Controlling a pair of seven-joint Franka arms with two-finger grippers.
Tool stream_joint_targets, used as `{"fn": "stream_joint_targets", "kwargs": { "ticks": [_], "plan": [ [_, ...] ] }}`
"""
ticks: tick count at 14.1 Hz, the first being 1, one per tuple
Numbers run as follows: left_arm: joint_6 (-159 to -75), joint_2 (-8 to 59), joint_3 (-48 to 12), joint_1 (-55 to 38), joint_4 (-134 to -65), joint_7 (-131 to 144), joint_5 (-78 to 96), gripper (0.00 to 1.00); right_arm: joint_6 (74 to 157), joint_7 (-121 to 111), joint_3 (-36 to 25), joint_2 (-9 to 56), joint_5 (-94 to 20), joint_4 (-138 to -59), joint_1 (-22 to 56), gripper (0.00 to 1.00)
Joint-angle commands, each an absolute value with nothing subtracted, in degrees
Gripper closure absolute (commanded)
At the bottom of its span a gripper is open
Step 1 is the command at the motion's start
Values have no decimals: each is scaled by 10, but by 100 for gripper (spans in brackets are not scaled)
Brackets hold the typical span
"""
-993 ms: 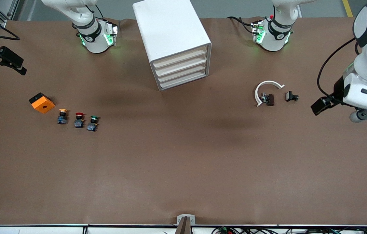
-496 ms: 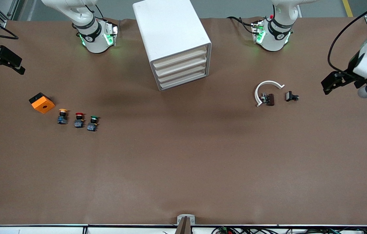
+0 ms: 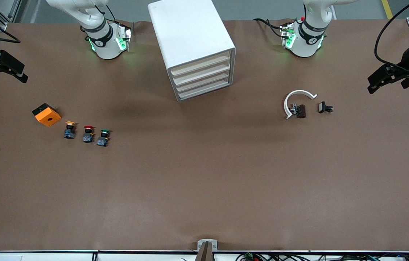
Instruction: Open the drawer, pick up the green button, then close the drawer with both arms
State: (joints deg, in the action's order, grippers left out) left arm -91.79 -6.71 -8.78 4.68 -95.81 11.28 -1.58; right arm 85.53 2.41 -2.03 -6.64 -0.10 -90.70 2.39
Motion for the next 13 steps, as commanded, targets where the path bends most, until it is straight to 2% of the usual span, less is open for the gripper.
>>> {"fn": "stream_joint_targets", "kwargs": {
  "ticks": [1,13],
  "plan": [
    [-912,-95,-88,46,-982,106,-2,0,844,1,-14,-57,4,-889,14,0],
    [-859,-85,-85,47,-945,62,9,0,844,2,-14,-57,4,-889,15,0]
  ]
}}
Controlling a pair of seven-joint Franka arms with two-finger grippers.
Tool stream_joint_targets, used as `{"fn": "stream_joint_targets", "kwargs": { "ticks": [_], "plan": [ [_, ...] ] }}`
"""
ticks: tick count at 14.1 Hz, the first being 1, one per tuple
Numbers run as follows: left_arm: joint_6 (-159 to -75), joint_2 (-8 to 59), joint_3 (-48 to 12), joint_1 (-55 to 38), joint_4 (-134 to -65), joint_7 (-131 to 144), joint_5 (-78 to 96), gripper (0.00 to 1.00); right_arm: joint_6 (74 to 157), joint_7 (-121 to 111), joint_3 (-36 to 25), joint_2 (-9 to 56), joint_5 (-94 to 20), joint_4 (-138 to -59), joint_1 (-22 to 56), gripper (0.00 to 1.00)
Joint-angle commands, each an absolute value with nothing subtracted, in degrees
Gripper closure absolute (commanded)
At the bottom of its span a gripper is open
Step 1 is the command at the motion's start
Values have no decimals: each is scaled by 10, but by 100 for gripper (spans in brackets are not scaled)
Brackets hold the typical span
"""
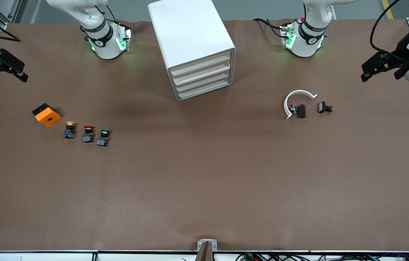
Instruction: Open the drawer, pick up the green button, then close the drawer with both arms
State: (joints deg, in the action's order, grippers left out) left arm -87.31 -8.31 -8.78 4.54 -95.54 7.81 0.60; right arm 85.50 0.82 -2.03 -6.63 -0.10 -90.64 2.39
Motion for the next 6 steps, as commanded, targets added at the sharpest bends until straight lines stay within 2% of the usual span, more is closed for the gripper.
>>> {"fn": "stream_joint_targets", "kwargs": {
  "ticks": [1,6],
  "plan": [
    [-859,-81,-85,51,-943,54,9,0,844,2,-14,-57,4,-889,15,0],
    [-859,-54,-85,47,-911,54,6,0,844,2,-14,-57,4,-888,15,0]
  ]
}}
